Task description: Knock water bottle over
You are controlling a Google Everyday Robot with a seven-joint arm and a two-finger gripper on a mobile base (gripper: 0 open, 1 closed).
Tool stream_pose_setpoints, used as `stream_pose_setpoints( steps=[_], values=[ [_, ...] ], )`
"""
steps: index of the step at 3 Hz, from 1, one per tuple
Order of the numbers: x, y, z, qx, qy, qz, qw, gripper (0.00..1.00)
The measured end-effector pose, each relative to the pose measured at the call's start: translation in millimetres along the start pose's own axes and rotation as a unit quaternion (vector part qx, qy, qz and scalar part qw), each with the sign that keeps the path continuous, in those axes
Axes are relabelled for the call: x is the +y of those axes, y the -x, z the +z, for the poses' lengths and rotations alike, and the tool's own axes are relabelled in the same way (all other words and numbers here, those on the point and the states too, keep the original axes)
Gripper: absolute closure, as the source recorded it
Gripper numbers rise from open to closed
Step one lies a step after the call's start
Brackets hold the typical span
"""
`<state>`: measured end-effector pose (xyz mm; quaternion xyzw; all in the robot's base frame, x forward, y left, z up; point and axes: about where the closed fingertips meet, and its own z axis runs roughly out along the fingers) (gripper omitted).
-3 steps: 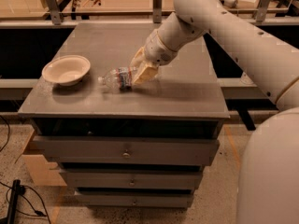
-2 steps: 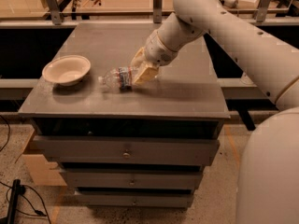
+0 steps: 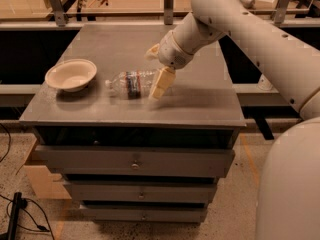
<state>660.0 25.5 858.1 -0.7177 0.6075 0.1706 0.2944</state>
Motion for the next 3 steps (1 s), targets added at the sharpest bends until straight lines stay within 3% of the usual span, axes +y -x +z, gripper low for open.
stream_pose_setpoints(
  steps=[1, 2, 3],
  values=[
    [-18.0, 1.5, -24.0, -0.046, -0.043, 0.061, 0.9961, 0.00],
    [-33.1, -1.1, -62.0, -0.096, -0.102, 0.123, 0.9824, 0.00],
    [-36.5, -2.0, -62.8, -0.100, -0.109, 0.127, 0.9808, 0.00]
  ],
)
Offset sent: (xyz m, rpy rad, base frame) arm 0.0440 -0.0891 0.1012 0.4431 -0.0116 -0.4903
